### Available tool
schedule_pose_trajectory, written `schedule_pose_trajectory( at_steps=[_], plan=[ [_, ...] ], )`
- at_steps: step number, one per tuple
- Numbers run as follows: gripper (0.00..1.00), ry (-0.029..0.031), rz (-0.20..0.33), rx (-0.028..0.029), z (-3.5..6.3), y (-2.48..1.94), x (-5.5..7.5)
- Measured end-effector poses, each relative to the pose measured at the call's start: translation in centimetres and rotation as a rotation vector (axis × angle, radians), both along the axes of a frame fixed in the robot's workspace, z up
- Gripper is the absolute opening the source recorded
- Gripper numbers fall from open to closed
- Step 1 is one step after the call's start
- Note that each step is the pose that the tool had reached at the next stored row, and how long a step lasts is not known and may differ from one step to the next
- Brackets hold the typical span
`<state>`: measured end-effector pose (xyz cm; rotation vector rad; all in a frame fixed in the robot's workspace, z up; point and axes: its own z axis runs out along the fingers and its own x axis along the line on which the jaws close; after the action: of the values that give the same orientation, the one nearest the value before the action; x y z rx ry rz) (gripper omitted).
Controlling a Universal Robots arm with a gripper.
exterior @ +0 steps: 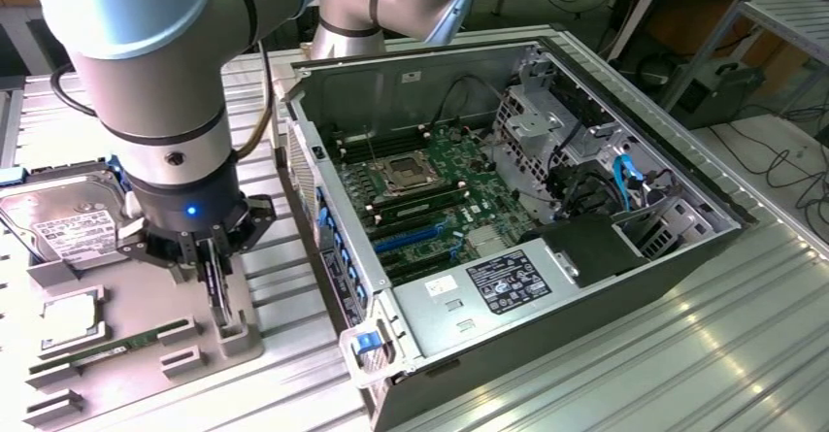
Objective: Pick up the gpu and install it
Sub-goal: 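Pick up the gpu and move the gpu toward the slot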
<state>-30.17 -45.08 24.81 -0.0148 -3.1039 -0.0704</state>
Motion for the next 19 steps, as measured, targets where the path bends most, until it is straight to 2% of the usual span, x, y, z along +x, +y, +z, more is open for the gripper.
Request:
schedule_pose_trajectory(
  at_steps=[19],
  plan=[
    [0.27,0.0,0.0,0.0006,2.07,0.0,0.0]
  ],
)
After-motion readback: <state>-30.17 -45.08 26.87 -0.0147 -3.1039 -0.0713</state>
